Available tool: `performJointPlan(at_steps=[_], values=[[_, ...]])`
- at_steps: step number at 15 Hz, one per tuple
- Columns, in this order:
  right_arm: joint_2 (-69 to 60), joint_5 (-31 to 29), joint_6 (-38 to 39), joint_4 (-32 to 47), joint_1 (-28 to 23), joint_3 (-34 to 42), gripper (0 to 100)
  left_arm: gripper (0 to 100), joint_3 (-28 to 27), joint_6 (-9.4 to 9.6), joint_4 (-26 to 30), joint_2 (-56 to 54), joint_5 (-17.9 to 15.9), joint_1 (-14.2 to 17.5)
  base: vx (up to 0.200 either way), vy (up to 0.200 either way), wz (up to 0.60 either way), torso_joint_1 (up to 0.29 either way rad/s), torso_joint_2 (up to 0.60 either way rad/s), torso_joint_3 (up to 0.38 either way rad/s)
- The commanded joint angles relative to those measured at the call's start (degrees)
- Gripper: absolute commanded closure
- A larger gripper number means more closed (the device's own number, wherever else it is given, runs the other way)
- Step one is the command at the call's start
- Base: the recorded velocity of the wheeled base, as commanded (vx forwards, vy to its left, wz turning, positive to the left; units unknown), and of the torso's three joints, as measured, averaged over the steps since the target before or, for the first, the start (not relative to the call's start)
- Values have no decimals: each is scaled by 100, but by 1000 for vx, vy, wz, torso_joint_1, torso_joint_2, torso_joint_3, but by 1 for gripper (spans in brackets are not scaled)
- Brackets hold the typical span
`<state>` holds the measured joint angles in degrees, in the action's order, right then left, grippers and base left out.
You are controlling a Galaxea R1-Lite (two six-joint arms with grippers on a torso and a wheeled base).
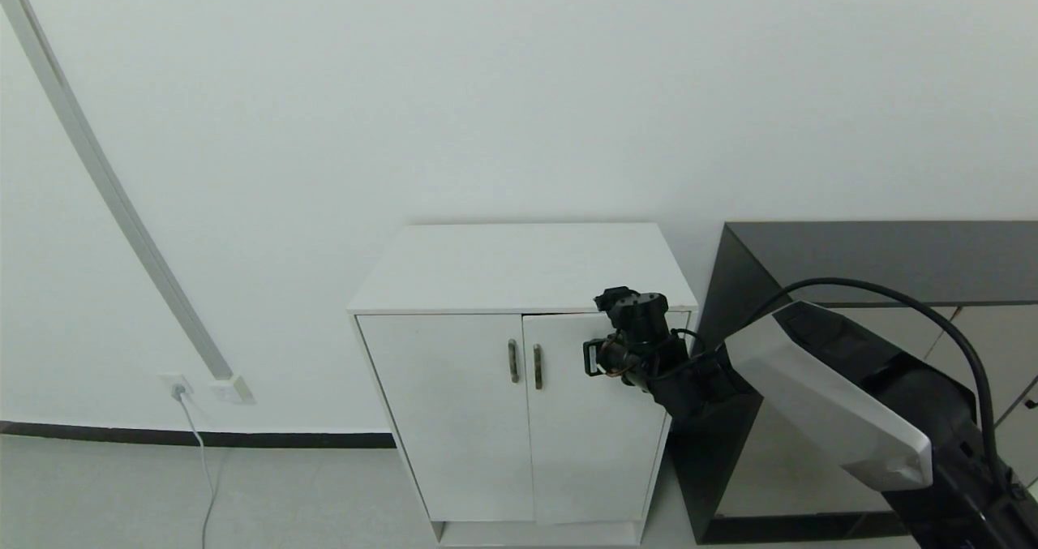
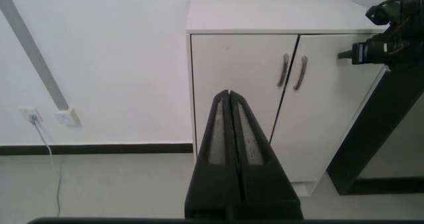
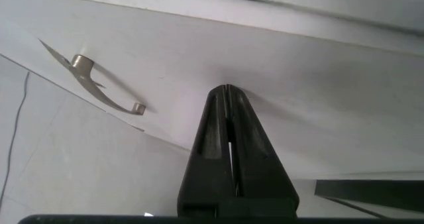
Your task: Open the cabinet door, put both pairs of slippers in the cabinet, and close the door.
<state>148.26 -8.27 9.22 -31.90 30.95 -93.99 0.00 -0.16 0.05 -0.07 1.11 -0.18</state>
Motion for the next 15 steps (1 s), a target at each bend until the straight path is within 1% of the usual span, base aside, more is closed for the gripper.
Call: performJointPlan(at_steps=[1, 5, 15], values=[[45, 0, 1, 17, -1, -41, 100, 100, 0, -2, -5, 7, 3, 1, 0, 0, 0, 0, 0, 0], [142, 0, -8, 35, -28, -199, 100, 100, 0, -2, 4, 7, 3, 1, 0, 0, 0, 0, 0, 0], [177, -8, -16, 26, -72, -322, 100, 100, 0, -2, -5, 7, 3, 1, 0, 0, 0, 0, 0, 0]])
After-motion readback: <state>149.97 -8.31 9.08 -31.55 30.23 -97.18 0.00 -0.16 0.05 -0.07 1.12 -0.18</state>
